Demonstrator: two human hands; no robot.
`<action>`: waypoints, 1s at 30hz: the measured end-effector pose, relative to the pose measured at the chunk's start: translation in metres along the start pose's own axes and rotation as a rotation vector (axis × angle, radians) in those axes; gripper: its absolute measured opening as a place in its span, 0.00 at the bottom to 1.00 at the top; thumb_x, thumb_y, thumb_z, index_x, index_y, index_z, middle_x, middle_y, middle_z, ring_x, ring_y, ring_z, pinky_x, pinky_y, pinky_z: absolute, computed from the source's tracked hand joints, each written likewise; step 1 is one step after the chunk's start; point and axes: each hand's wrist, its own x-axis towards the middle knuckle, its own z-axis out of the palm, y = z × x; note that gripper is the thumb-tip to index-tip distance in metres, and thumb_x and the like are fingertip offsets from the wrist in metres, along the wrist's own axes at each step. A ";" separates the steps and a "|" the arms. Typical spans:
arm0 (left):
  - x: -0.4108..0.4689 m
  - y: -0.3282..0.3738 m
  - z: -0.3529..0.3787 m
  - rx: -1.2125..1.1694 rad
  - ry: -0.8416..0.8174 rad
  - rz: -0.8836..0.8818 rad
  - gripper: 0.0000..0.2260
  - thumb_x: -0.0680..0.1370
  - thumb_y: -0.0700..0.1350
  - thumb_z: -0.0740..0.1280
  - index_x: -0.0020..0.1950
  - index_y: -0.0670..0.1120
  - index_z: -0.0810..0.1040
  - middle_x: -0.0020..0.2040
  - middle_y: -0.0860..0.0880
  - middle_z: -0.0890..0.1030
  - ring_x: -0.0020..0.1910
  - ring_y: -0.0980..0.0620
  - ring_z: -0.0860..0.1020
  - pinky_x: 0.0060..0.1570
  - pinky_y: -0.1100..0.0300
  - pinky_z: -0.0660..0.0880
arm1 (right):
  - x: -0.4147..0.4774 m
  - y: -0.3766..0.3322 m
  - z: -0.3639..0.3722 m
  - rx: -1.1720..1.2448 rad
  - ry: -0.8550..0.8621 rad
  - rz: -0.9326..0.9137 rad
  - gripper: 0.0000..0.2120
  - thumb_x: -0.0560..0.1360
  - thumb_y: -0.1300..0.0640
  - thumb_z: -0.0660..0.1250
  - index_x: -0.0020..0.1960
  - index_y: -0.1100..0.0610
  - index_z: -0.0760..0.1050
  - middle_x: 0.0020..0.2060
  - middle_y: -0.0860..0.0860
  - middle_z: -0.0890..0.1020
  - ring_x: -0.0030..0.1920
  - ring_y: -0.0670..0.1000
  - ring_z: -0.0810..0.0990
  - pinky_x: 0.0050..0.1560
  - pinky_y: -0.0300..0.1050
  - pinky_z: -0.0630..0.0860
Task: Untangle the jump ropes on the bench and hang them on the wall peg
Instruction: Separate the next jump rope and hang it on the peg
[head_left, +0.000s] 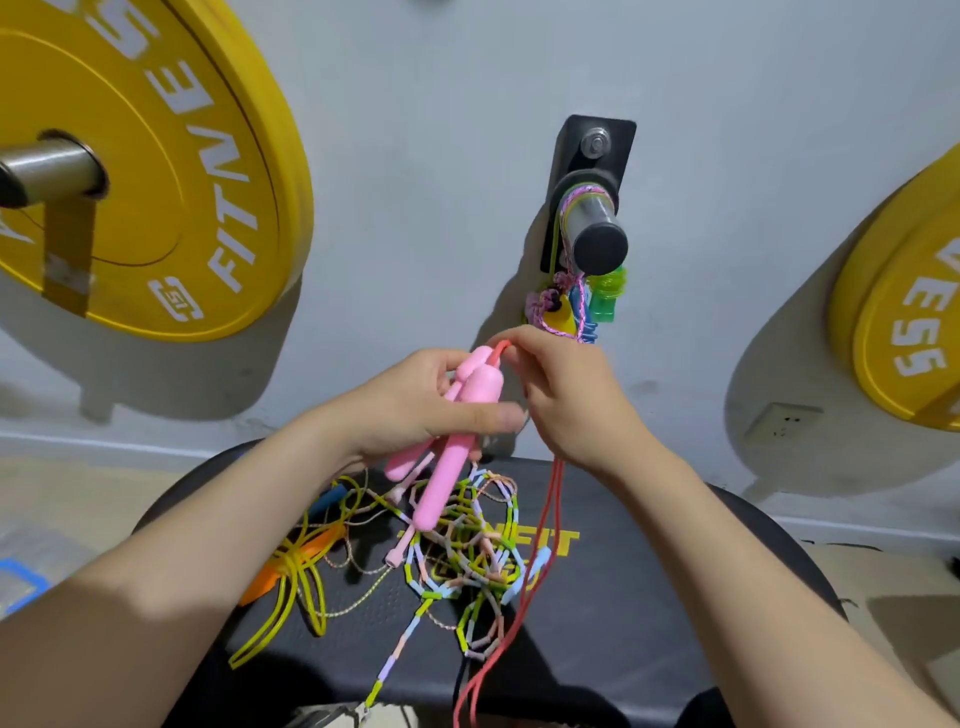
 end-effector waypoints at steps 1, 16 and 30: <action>0.000 -0.001 -0.002 0.008 0.004 -0.005 0.27 0.71 0.46 0.83 0.61 0.36 0.76 0.38 0.43 0.79 0.32 0.48 0.80 0.34 0.55 0.79 | 0.003 0.001 0.000 0.033 0.038 0.042 0.11 0.85 0.62 0.60 0.57 0.55 0.81 0.37 0.40 0.80 0.39 0.43 0.79 0.44 0.45 0.78; -0.004 0.002 -0.006 -0.103 -0.174 0.035 0.13 0.81 0.51 0.71 0.57 0.43 0.77 0.44 0.42 0.80 0.30 0.52 0.71 0.23 0.63 0.69 | -0.001 0.005 -0.020 0.999 -0.043 0.510 0.13 0.77 0.53 0.59 0.56 0.56 0.77 0.38 0.59 0.73 0.36 0.53 0.72 0.43 0.51 0.70; -0.013 0.001 0.001 0.077 -0.193 0.054 0.02 0.83 0.46 0.71 0.53 0.48 0.82 0.36 0.49 0.81 0.25 0.53 0.73 0.24 0.62 0.72 | -0.015 0.009 -0.018 0.795 -0.051 0.484 0.23 0.86 0.40 0.59 0.38 0.51 0.74 0.30 0.56 0.65 0.25 0.47 0.59 0.25 0.37 0.59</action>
